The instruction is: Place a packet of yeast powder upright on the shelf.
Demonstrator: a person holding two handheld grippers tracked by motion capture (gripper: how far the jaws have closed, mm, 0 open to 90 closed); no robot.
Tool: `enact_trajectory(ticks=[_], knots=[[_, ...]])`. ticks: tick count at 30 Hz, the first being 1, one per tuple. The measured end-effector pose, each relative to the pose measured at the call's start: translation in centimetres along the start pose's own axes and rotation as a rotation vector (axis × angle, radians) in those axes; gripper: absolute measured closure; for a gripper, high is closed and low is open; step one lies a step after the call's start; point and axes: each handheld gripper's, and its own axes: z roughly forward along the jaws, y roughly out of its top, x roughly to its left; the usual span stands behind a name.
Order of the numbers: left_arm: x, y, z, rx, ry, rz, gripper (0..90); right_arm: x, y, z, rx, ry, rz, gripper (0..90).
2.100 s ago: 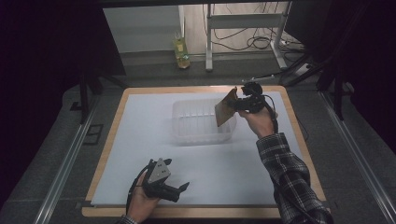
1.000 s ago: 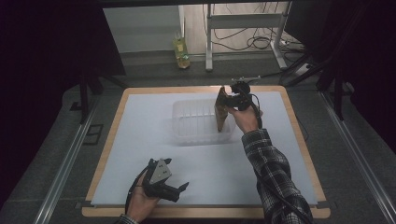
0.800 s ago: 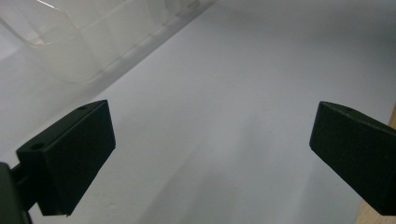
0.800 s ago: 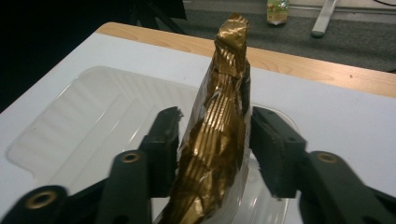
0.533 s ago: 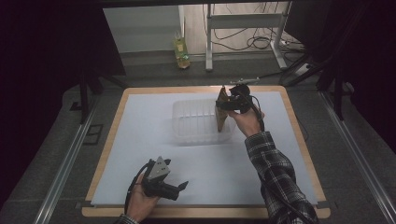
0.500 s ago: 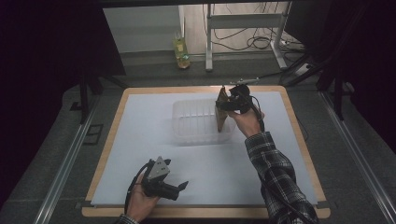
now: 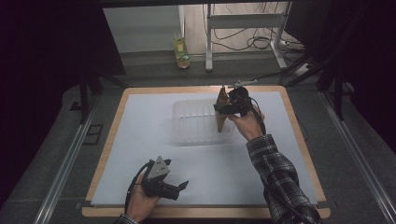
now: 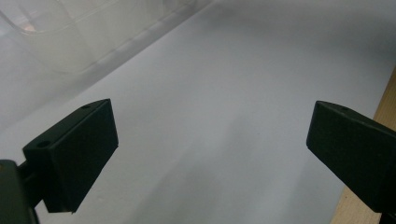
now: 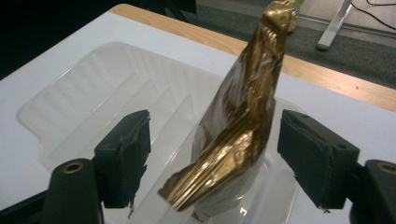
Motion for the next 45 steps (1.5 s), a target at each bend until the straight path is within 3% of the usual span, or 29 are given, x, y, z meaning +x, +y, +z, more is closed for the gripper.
enact_trajectory(ticks=[12, 17, 21, 30, 40, 45], knots=[[0.2, 0.1, -0.3, -0.010, -0.008, -0.015, 2.3, 0.5, -0.5, -0.7, -0.007, 0.009, -0.030, 17.4], [0.3, 0.3, -0.7, -0.010, -0.047, -0.022, 5.1, 0.7, -0.8, -1.3, -0.008, 0.000, -0.061, 16.1], [0.4, 0.3, -0.9, -0.016, -0.045, -0.016, 4.8, 0.8, -1.1, -1.8, -0.016, 0.007, -0.062, 15.3], [0.7, -0.1, -0.8, -0.011, 0.004, 0.020, 2.5, 1.0, -1.6, -3.0, -0.025, 0.011, -0.087, 14.4], [1.0, -0.3, -0.6, -0.005, 0.014, 0.013, 0.5, 1.2, -2.3, -4.1, -0.030, 0.029, -0.110, 12.1], [1.0, -0.4, -0.6, -0.011, 0.023, 0.012, 0.2, 1.3, -2.8, -4.4, -0.023, 0.020, -0.146, 10.3]])
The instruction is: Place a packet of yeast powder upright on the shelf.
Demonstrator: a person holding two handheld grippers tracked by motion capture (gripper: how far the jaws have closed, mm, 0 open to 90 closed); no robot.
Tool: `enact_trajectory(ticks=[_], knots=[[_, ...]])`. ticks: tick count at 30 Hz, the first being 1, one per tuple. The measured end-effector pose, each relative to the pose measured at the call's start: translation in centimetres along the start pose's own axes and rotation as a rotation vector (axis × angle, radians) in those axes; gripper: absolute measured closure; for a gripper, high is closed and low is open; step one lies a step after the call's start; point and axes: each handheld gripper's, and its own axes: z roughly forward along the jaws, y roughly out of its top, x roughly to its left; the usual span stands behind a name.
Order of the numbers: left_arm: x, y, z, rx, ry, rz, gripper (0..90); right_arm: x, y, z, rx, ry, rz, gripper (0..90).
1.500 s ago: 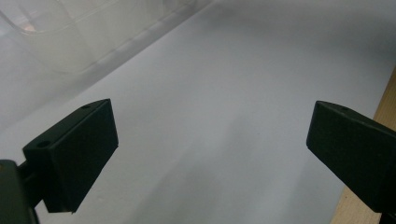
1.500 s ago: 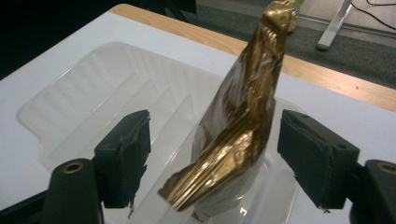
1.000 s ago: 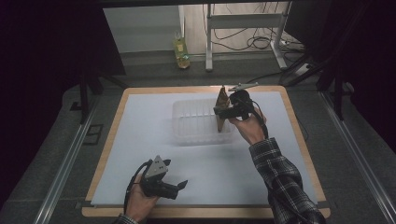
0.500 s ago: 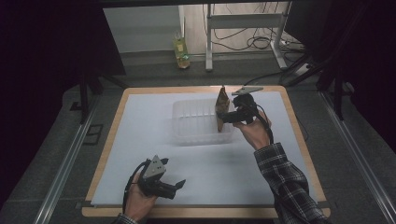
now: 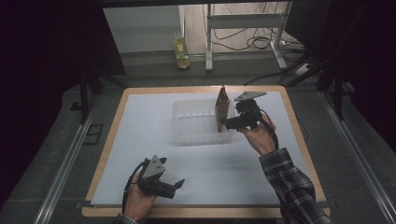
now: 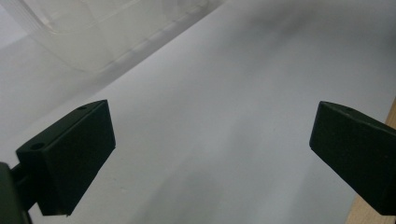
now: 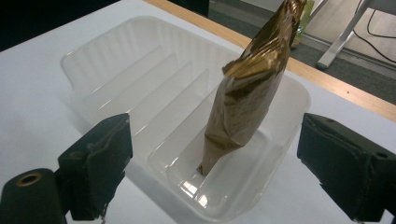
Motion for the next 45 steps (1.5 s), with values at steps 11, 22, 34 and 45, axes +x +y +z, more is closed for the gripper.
enact_trajectory(ticks=[11, 22, 34, 45], knots=[[-0.3, -0.1, 0.3, 0.009, 0.010, 0.028, 0.0, 0.8, -0.7, -0.9, 0.006, 0.032, -0.030, 7.2], [-0.5, 0.0, 0.4, 0.004, -0.001, 0.033, 0.0, 1.5, -1.8, -2.0, -0.010, 0.053, -0.068, 4.0], [-0.4, 0.0, 0.5, -0.001, -0.012, 0.033, 0.0, 2.1, -3.7, -2.6, 0.004, 0.095, -0.098, 3.5], [-0.5, 0.0, 0.5, -0.002, -0.012, 0.035, 0.0, 2.7, -5.6, -3.0, 0.001, 0.118, -0.119, 3.4]])
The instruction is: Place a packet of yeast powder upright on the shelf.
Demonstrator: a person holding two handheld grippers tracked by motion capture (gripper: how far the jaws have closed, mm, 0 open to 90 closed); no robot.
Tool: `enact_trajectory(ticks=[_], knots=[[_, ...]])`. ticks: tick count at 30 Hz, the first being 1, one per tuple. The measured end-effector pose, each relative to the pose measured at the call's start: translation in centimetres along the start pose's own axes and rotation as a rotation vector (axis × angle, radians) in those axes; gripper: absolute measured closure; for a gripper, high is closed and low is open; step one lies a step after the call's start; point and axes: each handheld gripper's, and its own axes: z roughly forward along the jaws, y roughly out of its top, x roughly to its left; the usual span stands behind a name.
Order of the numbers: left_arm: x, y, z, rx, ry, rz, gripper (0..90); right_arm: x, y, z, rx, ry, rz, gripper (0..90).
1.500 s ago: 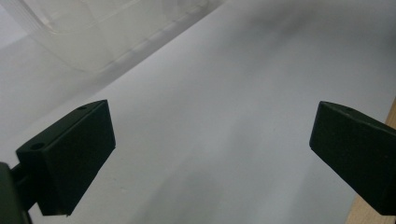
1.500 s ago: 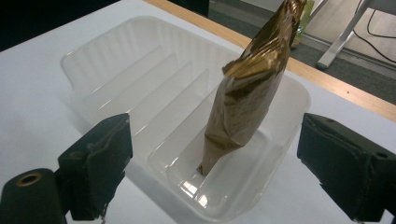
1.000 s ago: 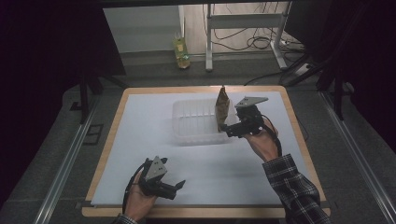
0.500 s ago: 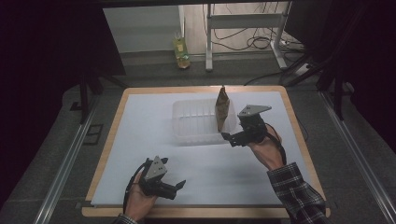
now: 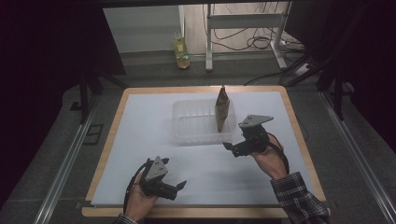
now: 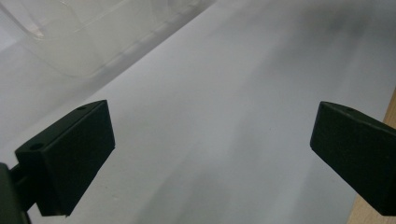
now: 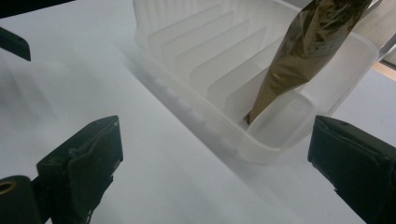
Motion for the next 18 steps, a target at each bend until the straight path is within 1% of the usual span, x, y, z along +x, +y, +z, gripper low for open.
enact_trajectory(ticks=[4, 6, 8, 10, 16, 18], knots=[[0.0, 0.0, 0.0, -0.002, 0.005, 0.002, 0.0, 0.2, -0.4, -0.3, 0.009, 0.004, -0.008, 3.5], [0.0, 0.0, 0.0, -0.003, 0.006, 0.003, 0.0, 0.2, -0.7, -0.5, 0.012, 0.005, 0.003, 3.4], [0.0, 0.0, 0.0, -0.005, 0.007, 0.002, 0.0, 0.3, -0.9, -0.7, 0.008, 0.018, 0.007, 3.3], [0.0, 0.0, 0.0, -0.007, 0.006, 0.001, 0.0, 0.4, -1.2, -0.9, 0.013, 0.013, 0.005, 3.3], [0.0, 0.0, 0.0, -0.005, 0.005, 0.002, 0.0, 0.6, -1.9, -1.7, 0.006, 0.016, 0.011, 3.1], [0.0, 0.0, 0.0, -0.004, 0.005, 0.003, 0.0, 0.7, -2.1, -2.0, 0.007, 0.017, 0.004, 3.0]])
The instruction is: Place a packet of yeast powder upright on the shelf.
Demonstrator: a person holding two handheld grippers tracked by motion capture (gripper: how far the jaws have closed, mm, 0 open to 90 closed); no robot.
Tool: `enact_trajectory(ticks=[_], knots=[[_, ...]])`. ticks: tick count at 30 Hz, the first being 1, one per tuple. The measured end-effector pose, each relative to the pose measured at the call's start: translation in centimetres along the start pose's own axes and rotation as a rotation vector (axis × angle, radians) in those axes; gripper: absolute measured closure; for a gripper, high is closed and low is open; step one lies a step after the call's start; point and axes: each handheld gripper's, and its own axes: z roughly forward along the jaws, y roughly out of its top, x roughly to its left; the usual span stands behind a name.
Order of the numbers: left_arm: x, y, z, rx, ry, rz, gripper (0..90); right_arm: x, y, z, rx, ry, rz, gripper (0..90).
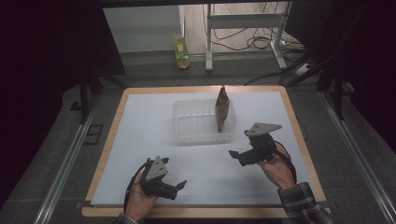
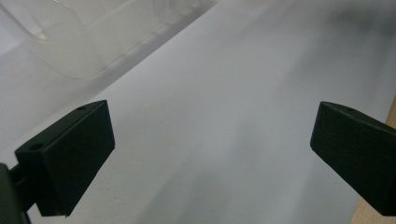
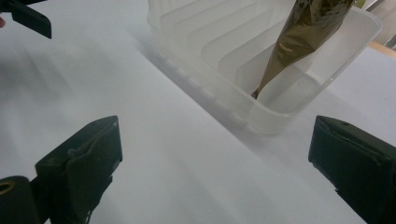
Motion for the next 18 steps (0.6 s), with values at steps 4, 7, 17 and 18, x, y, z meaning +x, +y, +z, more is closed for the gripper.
enact_trajectory(ticks=[4, 7, 17, 18], knots=[[0.0, 0.0, 0.0, 0.001, -0.001, 0.001, 0.0, 0.1, -0.3, -0.7, -0.004, -0.003, 0.002, 2.9], [0.0, 0.0, 0.0, 0.001, 0.000, 0.001, 0.0, 0.2, -0.6, -1.3, -0.008, -0.007, 0.003, 2.8], [0.2, 0.0, -0.3, -0.016, 0.009, -0.001, 0.0, 0.6, -2.1, -2.9, -0.022, -0.019, -0.001, 0.2], [0.2, 0.0, -0.3, -0.015, 0.011, 0.000, 0.0, 0.7, -2.3, -3.0, -0.020, -0.018, -0.001, 0.0]])
